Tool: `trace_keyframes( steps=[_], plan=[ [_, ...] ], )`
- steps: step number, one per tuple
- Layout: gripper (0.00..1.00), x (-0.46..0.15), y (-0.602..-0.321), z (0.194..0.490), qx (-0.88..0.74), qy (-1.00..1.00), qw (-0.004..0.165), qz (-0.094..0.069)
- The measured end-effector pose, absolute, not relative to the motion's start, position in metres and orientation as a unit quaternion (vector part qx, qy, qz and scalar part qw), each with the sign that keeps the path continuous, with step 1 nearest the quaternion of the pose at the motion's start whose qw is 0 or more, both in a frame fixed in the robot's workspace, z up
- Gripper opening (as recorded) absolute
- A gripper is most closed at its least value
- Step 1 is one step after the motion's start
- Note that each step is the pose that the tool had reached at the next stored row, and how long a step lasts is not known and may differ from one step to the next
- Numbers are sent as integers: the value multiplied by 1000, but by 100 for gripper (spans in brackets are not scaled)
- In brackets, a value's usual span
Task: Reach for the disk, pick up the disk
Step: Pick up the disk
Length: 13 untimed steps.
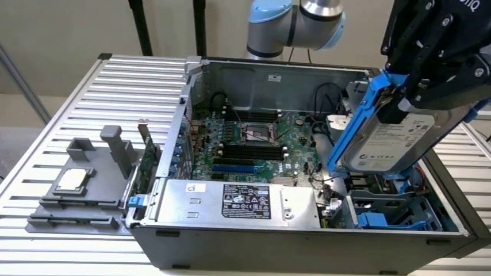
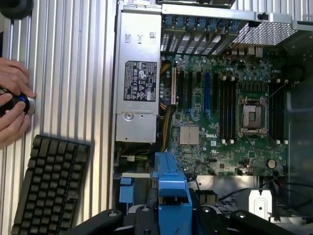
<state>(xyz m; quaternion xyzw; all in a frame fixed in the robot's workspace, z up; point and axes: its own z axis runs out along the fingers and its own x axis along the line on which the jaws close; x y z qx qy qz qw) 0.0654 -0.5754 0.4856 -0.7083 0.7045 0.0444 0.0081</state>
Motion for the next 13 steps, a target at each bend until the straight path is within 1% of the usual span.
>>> trace_keyframes(
  steps=[7,13],
  plan=[
    [33,83,-593,486,-708,705,5,48],
    [33,107,-597,486,-708,704,4,49]
  ],
)
